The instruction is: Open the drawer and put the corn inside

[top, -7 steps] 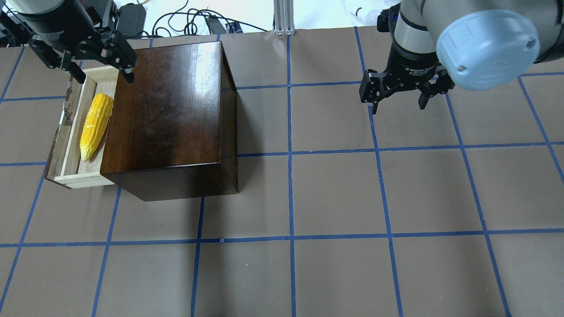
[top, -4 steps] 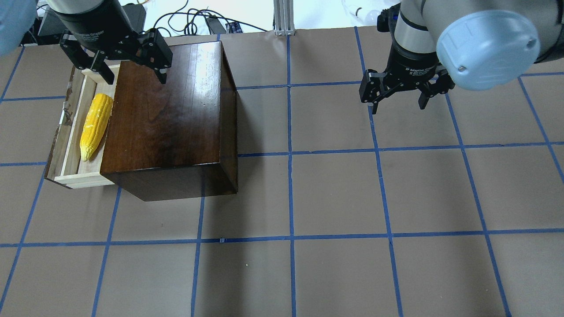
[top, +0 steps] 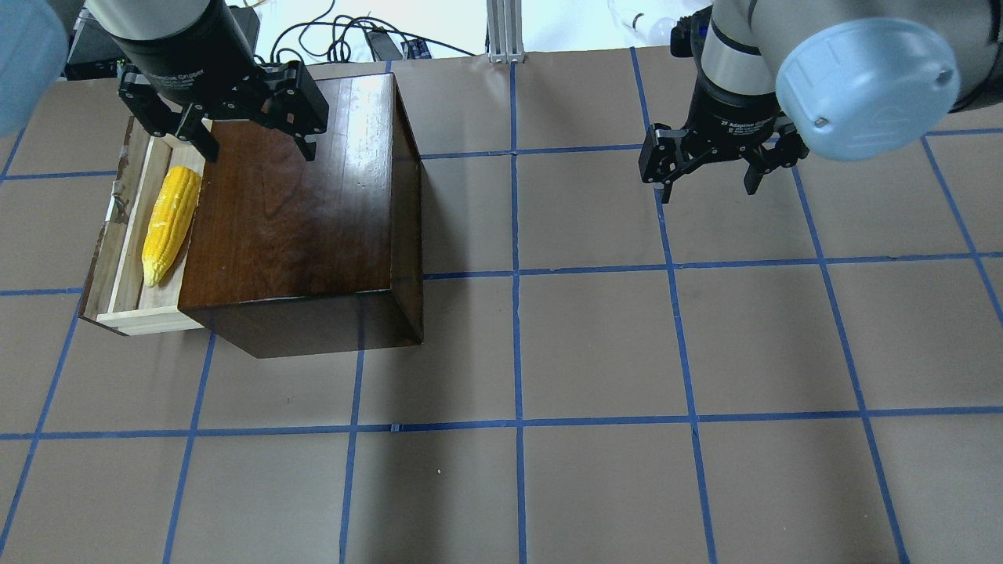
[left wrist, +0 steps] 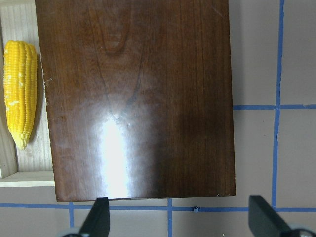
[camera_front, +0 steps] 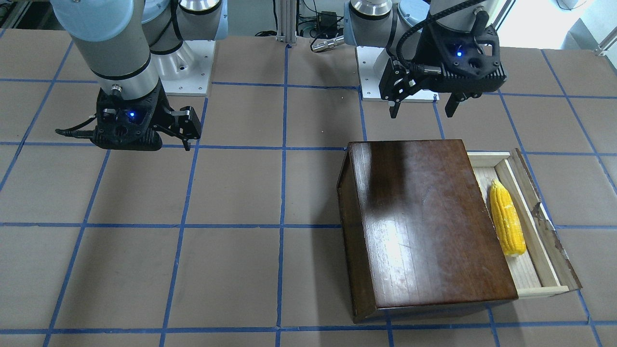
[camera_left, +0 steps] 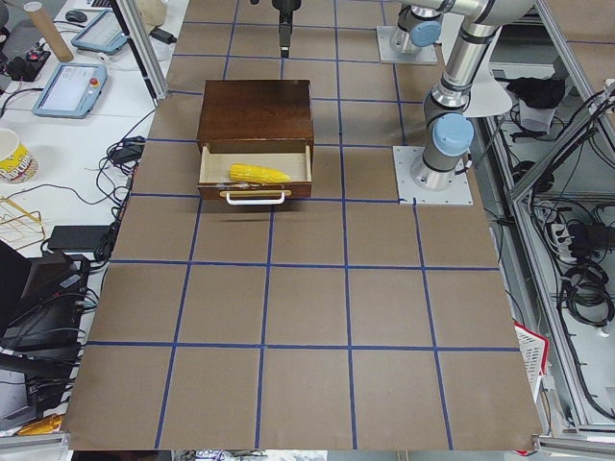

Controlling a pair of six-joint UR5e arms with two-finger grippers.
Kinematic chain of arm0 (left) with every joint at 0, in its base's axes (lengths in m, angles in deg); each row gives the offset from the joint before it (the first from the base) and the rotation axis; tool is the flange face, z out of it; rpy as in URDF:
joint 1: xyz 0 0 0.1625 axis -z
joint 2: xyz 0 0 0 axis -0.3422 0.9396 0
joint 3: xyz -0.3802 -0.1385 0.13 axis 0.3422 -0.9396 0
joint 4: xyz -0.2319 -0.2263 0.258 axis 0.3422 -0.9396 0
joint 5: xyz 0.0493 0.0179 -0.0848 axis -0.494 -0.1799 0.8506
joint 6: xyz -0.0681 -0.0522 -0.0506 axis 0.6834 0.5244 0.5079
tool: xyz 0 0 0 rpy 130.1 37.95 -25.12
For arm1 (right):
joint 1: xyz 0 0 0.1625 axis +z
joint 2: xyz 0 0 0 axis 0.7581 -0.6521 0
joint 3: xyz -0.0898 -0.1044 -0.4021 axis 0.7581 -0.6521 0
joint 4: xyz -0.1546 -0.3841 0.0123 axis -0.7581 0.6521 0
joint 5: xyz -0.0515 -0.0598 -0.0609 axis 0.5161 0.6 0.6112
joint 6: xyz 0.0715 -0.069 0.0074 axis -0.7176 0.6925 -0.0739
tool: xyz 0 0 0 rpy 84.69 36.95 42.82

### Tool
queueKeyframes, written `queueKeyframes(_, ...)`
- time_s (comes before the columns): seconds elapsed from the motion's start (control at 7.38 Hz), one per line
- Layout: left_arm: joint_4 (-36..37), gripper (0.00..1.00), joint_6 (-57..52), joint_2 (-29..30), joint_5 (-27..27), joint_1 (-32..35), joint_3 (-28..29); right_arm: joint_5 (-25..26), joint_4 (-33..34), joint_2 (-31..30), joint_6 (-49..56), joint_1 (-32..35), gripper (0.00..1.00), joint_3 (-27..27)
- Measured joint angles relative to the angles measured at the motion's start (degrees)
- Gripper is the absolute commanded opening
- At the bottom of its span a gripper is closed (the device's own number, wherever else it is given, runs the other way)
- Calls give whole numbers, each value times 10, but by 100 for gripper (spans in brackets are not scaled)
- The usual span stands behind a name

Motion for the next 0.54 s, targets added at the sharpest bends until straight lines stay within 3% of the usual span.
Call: queueKeyframes(0.54, -1, 100, 0, -9, 0, 0, -10, 0, 0, 0, 0, 0, 100, 0)
